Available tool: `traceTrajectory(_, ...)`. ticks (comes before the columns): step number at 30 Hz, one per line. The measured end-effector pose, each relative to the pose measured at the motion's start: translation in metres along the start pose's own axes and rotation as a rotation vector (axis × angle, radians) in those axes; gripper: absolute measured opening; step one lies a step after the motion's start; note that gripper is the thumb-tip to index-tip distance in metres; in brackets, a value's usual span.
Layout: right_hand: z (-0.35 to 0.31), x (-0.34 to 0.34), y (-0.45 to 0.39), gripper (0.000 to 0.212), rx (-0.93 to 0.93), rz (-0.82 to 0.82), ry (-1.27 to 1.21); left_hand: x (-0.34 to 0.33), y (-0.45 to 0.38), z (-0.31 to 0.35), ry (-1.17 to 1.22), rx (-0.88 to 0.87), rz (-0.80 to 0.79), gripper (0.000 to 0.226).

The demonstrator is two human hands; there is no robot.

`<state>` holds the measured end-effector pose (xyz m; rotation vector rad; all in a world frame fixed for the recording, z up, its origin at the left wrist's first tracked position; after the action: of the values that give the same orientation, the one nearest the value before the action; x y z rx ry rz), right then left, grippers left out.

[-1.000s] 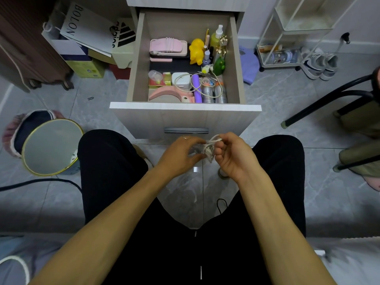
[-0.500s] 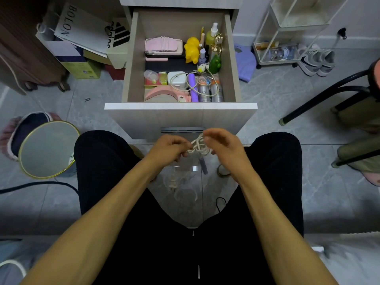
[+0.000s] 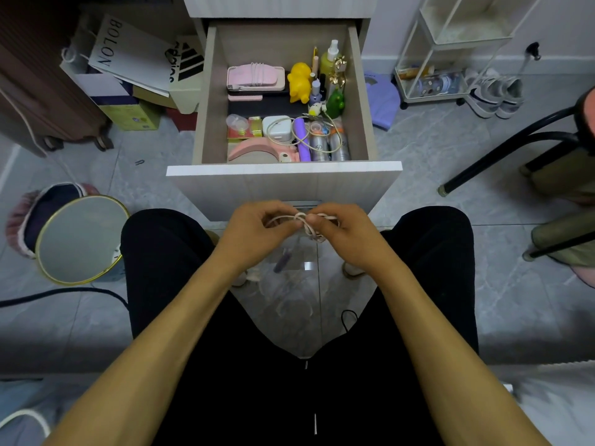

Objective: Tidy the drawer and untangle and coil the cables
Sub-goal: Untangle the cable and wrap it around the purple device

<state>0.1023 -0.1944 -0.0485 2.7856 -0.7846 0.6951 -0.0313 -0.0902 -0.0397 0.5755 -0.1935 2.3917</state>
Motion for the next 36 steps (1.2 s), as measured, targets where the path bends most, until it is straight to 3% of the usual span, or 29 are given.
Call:
traceTrajectory(3,-0.004,0.001,-0.002,0.015,-0.052,-0.020,-0.044,0.001,0.005,0.003,-0.050,-0.100,0.096,0.010)
traceTrajectory(6,-0.005,-0.002,-0.002,0.008,-0.049,0.111,0.024,0.002,0.008,-0.002,0.154,0.134,0.152,0.022)
traceTrajectory(10,-0.008,-0.002,0.007,0.014,0.204,0.301,0.250,-0.001,0.014,-0.002,0.236,0.273,0.212,0.026)
traceTrajectory(13,-0.010,-0.010,0.016,0.017,0.363,0.318,0.367,-0.005,0.018,-0.002,0.272,0.338,0.225,0.023)
traceTrajectory(17,-0.005,-0.016,0.016,0.031,0.329,0.301,0.362,-0.007,0.020,-0.007,0.324,0.407,0.229,0.019)
traceTrajectory(23,-0.009,-0.026,0.009,0.021,0.355,0.176,0.496,-0.007,0.023,-0.008,0.339,0.372,0.246,0.021)
traceTrajectory(28,-0.012,-0.018,0.008,0.011,0.112,0.245,-0.169,-0.010,0.012,-0.021,0.373,0.523,0.357,0.020)
traceTrajectory(31,-0.012,-0.019,0.009,0.015,0.025,0.184,-0.233,-0.015,0.008,-0.024,0.310,0.485,0.341,0.018)
traceTrajectory(34,-0.005,-0.020,0.007,0.021,0.029,0.067,0.104,-0.012,0.009,-0.016,0.179,0.290,0.319,0.017)
traceTrajectory(36,0.000,-0.016,0.004,0.025,0.098,0.081,0.224,-0.013,0.010,-0.011,0.123,0.169,0.267,0.016)
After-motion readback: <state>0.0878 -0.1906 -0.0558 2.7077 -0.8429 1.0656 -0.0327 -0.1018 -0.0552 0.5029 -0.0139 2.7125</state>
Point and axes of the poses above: each hand's wrist, its own y-axis away from the middle knuckle, its own x-axis out of the back of the hand, z = x × y, the point moved 4 cm from there along -y, towards the middle knuckle, and after that the axes turned 11 degrees about z, right-handed, at the moved point
